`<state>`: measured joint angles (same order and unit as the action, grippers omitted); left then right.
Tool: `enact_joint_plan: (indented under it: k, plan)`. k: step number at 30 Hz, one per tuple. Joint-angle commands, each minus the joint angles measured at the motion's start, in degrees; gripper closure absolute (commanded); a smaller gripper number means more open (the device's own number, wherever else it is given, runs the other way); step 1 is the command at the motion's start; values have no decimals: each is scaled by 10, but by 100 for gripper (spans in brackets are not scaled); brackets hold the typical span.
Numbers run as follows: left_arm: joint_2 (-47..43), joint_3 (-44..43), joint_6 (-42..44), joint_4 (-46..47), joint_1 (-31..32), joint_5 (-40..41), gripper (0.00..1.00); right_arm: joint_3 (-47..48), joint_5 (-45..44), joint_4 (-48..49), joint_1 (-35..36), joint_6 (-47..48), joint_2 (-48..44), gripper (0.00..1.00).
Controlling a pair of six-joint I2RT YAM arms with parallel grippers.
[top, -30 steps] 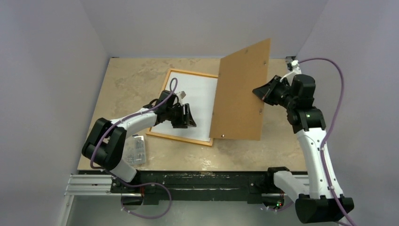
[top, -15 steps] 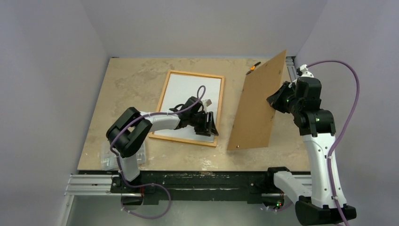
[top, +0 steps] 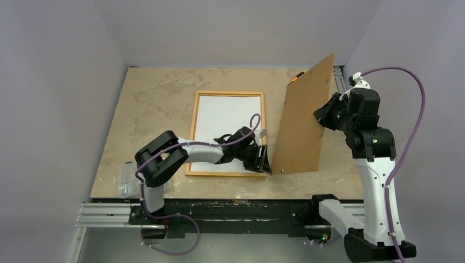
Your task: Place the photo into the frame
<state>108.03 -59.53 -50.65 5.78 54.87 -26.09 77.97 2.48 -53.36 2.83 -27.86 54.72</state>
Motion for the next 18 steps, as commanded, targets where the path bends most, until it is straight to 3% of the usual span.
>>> enact_joint_plan:
  k: [1, 7, 11, 18]
  plan:
    - [-67, 32, -23, 48, -6, 15, 46, 58, 27, 39, -1, 2, -5, 100]
    - [-189, 69, -4, 18, -82, 6, 38, 74, 123, 59, 0, -7, 20, 100]
    - [-267, 109, 22, -27, -176, -22, 37, 46, 218, 113, -1, -43, 40, 100]
    - [-377, 178, 97, -182, -377, -26, 39, -21, 278, 223, 3, -111, 64, 100]
